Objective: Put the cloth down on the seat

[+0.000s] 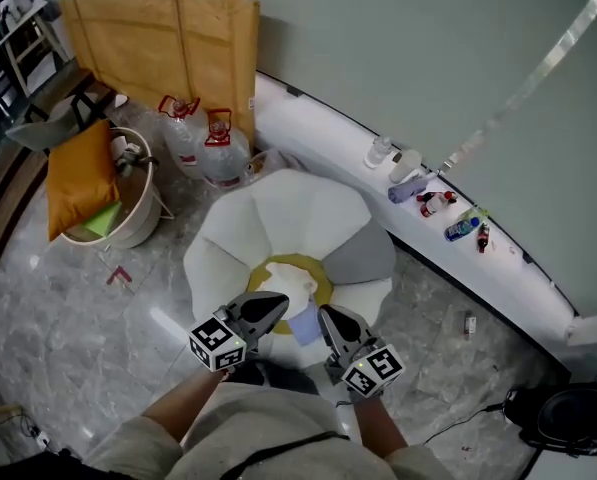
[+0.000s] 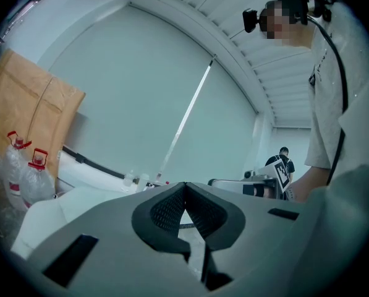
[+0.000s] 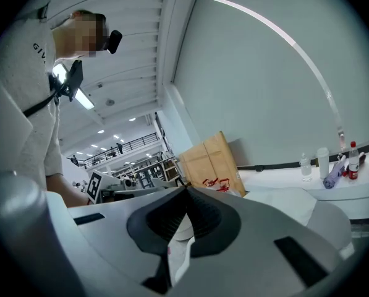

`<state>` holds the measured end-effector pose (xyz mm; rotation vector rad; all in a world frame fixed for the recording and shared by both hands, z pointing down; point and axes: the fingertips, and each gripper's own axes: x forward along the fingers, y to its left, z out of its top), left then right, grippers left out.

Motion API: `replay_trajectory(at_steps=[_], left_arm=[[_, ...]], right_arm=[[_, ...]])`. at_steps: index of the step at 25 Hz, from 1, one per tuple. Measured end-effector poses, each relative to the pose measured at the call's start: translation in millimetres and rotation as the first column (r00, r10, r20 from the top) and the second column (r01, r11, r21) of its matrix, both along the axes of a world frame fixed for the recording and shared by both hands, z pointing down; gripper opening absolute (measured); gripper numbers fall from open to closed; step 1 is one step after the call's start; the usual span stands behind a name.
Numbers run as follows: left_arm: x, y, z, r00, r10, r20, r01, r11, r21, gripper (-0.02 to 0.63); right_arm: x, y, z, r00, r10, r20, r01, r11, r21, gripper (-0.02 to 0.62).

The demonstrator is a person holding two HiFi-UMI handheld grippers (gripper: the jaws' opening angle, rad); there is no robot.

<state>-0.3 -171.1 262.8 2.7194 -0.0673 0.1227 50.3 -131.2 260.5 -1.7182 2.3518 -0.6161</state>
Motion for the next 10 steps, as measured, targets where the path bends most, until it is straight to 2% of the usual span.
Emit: replay_trajectory(at_steps=[10], left_arm=[[-23, 3, -43, 1.000, 0.002, -0.031, -0.002, 1.000, 0.012, 0.014]], right_arm=[[-17, 9, -36, 0.999, -0.037, 0.004, 0.037, 0.999, 0.032, 0.018]])
